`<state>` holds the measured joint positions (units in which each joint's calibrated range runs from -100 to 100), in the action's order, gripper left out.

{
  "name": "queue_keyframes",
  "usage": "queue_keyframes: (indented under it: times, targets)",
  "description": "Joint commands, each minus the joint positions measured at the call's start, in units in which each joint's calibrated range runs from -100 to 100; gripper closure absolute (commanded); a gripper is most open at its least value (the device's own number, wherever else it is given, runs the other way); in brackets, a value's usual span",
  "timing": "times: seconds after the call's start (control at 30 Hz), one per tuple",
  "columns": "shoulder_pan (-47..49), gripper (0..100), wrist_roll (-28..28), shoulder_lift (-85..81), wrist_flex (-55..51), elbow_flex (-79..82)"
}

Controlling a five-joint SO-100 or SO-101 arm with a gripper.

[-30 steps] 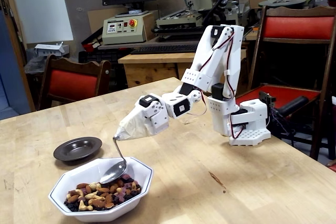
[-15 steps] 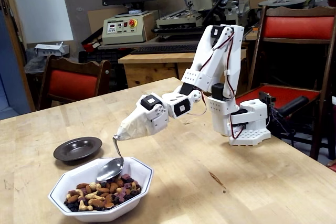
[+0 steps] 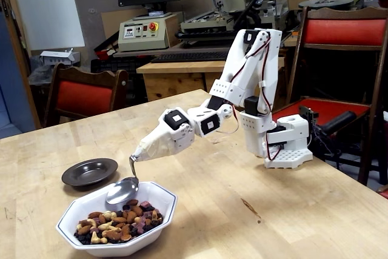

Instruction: Use spoon to take food

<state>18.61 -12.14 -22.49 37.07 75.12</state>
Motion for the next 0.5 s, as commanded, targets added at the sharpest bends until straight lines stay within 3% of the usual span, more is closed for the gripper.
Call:
queue_keyframes:
  times: [0.0,0.3,0.47]
  targets:
    - [-0.3,96,-0.4,-1.5,1.0,-0.7]
    - [0.4,96,-0.2,1.7,1.2,-5.9]
    - [0.4,96,2.7,7.8,1.3,-14.0]
